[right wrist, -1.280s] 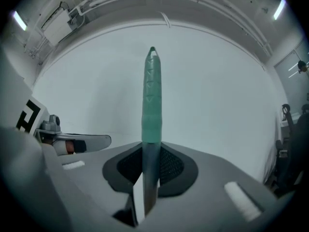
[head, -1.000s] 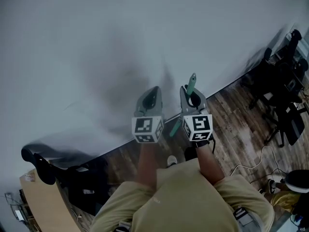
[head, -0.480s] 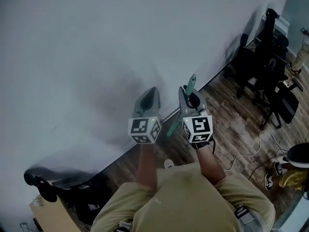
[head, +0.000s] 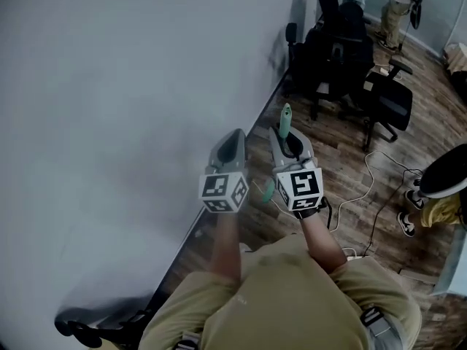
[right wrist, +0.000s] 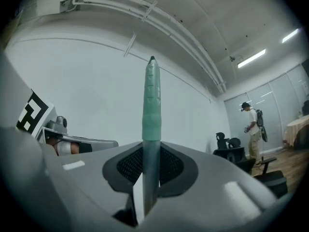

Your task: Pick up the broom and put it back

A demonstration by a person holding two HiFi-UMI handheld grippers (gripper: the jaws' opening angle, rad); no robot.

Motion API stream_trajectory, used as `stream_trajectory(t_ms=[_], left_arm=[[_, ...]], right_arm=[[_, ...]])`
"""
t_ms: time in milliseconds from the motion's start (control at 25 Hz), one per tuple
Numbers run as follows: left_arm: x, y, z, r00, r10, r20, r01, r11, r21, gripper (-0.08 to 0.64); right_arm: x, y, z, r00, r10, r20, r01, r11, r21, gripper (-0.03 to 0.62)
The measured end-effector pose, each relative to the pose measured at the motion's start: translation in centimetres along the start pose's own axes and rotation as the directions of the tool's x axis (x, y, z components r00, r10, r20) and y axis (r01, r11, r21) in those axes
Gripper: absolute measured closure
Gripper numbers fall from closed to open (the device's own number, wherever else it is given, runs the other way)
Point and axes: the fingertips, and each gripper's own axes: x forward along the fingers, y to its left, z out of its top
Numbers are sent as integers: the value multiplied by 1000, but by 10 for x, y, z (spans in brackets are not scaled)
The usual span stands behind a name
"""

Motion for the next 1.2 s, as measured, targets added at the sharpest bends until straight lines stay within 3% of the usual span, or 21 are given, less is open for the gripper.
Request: stream_trajectory(t_ms=[320, 520, 840, 1200], left_arm=[[90, -128, -55, 978, -187, -88, 188, 982, 1, 558], [132, -156, -71, 964, -230, -138, 233, 973, 7, 557], [249, -132, -96, 938, -312, -154, 311, 950, -30, 558], [374, -17, -138, 921, -337, -194, 322, 941, -106, 557]], right_arm=[[-60, -154, -34, 976, -215, -43, 216, 976, -1, 538], [-68, -216, -57, 951, -294, -91, 296, 955, -2, 537], [6, -293, -103, 922, -360, -143, 368, 929, 33, 537], [149, -329, -186, 878, -402, -260, 415, 910, -5, 538]])
